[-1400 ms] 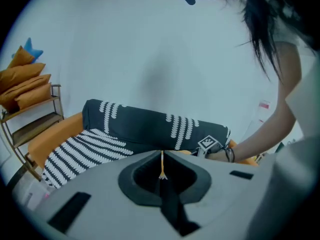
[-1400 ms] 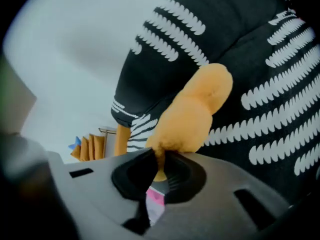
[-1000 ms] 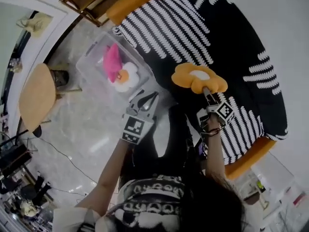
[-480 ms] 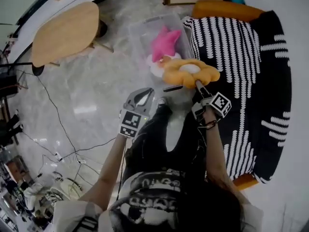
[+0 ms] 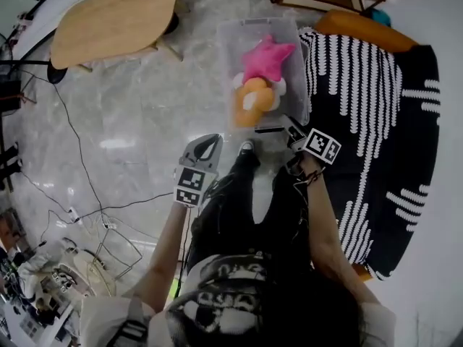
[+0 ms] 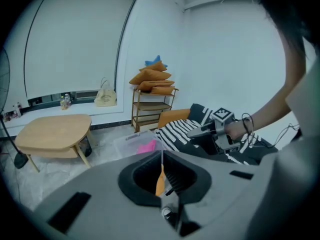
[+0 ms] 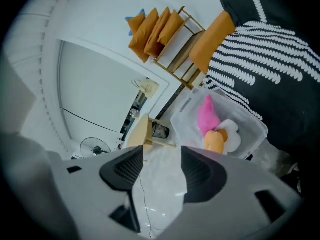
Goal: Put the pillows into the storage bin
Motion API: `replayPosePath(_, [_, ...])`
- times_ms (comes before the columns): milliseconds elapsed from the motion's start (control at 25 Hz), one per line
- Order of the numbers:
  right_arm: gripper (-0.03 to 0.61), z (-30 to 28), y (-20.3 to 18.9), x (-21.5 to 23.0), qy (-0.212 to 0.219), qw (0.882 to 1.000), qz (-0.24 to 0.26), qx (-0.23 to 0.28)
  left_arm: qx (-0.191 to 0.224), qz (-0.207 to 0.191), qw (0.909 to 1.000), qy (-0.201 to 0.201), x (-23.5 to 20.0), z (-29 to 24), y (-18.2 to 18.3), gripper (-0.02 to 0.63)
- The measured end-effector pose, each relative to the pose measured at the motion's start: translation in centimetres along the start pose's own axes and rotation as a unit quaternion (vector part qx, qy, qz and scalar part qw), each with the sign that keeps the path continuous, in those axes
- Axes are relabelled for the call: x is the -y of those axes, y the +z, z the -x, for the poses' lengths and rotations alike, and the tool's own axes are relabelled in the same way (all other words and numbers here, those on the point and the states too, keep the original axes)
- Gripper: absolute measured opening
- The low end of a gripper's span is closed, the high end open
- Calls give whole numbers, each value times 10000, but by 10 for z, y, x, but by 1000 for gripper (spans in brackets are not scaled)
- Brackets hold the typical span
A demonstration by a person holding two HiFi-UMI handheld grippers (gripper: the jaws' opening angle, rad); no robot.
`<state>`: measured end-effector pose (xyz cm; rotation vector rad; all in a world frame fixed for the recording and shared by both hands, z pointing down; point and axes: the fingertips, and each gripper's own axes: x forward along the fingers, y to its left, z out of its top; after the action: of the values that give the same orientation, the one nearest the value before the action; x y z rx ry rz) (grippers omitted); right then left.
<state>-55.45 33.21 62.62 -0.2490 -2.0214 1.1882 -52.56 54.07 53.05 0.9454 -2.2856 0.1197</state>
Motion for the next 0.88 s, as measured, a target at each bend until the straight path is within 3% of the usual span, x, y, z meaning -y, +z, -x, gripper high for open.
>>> replayPosePath(200, [233, 18, 10, -6, 122, 9988, -6, 465, 101, -316, 9982, -497, 10, -36, 10, 12])
replayPosePath(520, [230, 116, 0, 5, -79, 9913, -79, 1308, 164, -1011, 9845, -1425, 85, -69, 35, 12])
replayPosePath(720, [230, 186, -19, 22, -374, 9815, -315, 1849, -73, -1424, 9683, -2049, 145, -79, 30, 12])
replayPosePath(880, [230, 251, -39, 33, -645, 9649, -593, 2478, -116, -1857, 9450, -2691, 207, -78, 33, 12])
